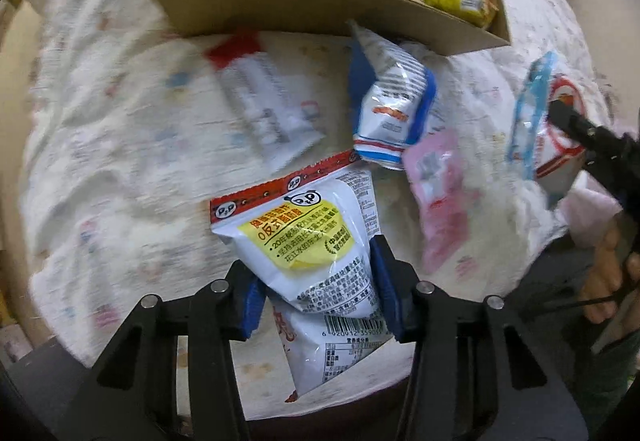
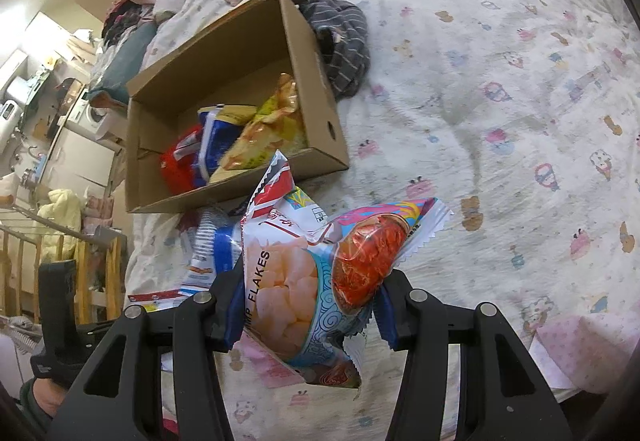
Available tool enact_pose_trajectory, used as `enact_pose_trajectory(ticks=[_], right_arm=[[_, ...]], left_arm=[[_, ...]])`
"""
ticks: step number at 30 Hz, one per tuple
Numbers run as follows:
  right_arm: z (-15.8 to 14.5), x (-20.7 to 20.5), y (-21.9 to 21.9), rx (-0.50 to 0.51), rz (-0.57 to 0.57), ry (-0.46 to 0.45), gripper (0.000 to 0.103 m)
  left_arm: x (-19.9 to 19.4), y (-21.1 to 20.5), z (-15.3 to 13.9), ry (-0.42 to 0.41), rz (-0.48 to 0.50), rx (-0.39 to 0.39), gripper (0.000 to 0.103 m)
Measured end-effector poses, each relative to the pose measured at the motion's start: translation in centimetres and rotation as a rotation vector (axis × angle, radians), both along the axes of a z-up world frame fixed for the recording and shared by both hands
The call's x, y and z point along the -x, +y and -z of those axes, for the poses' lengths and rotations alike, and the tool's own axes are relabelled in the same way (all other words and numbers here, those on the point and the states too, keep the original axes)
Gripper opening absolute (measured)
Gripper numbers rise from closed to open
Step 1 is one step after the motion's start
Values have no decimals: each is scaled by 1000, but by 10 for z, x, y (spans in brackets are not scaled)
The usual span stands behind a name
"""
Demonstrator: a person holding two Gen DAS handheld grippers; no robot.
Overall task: Organize snacks
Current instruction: 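Carry both bags over the box and open both grippers to drop them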
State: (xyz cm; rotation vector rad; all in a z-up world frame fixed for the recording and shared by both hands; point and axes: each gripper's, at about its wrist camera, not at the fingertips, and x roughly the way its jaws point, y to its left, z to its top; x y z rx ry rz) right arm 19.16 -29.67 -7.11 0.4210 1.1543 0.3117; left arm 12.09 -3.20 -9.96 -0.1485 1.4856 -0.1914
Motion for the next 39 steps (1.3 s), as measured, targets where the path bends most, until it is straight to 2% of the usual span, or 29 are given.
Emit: enact_pose_trajectory(ticks=[2,6,10,14,16,19,22,26,28,34,36,39], right_arm=[[-4,2,1,-6,-6,-10,54],[-15,5,4,-33,-19,-38,54],[-29,4,11,-45,-40,-85,54],[-42,-4,14,-77,-47,-121,54],[-50,-11,15,-89,-49,-144,54],[-62,-24,20,-84,-55,-186,54],[-68,-39,26,-93,-62,-218,54],[-67,-51,38,-103,-79,-222,54],[-67,-60,45,-90,-90,-227,54],[-70,-94,65,-55,-127,-264,54],[-68,-106,72,-33,-144,-276,54],[-66,-122,79,3,-147,-289,54]], left_arm=[[-4,13,-11,-31,-30,-32,44],[-8,44,-42,-104,-123,-14,44],[-19,62,-79,-204,-167,-37,44],[-36,76,-103,-263,-211,-10,44],[-42,80,-117,-343,-243,7,44],[-57,72,-132,-436,-227,4,44],[-73,69,-137,-454,-206,12,44],[-96,62,-134,-465,-176,-16,44],[-107,58,-130,-468,-154,-18,44],[-140,56,-110,-471,-119,58,44],[-142,54,-105,-488,-104,54,44],[-147,54,-90,-469,-99,44,44]])
